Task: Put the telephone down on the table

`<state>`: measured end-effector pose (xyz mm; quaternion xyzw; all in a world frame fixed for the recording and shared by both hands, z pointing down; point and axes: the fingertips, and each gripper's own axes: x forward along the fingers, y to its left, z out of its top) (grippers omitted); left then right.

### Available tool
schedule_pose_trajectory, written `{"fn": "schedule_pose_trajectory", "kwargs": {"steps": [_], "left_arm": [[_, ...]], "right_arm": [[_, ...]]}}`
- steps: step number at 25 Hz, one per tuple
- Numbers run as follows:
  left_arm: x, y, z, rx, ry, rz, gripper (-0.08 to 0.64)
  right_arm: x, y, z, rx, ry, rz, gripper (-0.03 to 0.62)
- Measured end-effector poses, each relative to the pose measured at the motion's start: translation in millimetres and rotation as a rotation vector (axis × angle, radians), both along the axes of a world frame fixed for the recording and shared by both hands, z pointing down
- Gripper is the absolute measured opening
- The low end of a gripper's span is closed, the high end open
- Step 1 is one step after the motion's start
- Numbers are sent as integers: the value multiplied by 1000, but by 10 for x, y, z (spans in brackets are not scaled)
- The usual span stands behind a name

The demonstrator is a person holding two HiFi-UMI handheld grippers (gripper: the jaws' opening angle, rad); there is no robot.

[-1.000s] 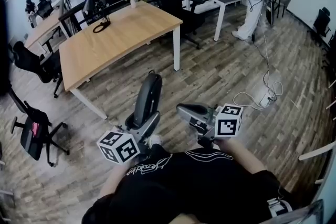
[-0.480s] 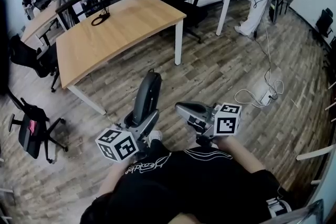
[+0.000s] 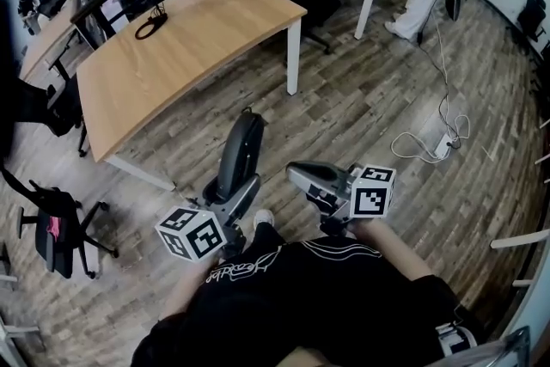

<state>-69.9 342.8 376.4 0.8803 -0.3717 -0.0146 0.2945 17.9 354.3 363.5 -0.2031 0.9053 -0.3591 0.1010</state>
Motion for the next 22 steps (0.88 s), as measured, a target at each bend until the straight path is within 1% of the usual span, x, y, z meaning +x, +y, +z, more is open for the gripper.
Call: {"fn": "schedule_pose_trajectory", "kwargs": {"steps": [7, 13, 17, 22], "left_arm": [[-300, -879, 101, -41, -10, 43, 285], [-642, -1567, 164, -56, -11, 54, 285], [-853, -1931, 153, -44, 0, 57, 285], [-1001, -2194, 101, -17, 6, 68, 285]], "right_arm": [[-281, -897, 114, -55, 2, 67, 40], [-589, -1550, 161, -87, 24, 87, 40], [-811, -1859, 169, -86, 42, 91, 40], [-990, -2087, 149, -77, 59, 97, 40]]}}
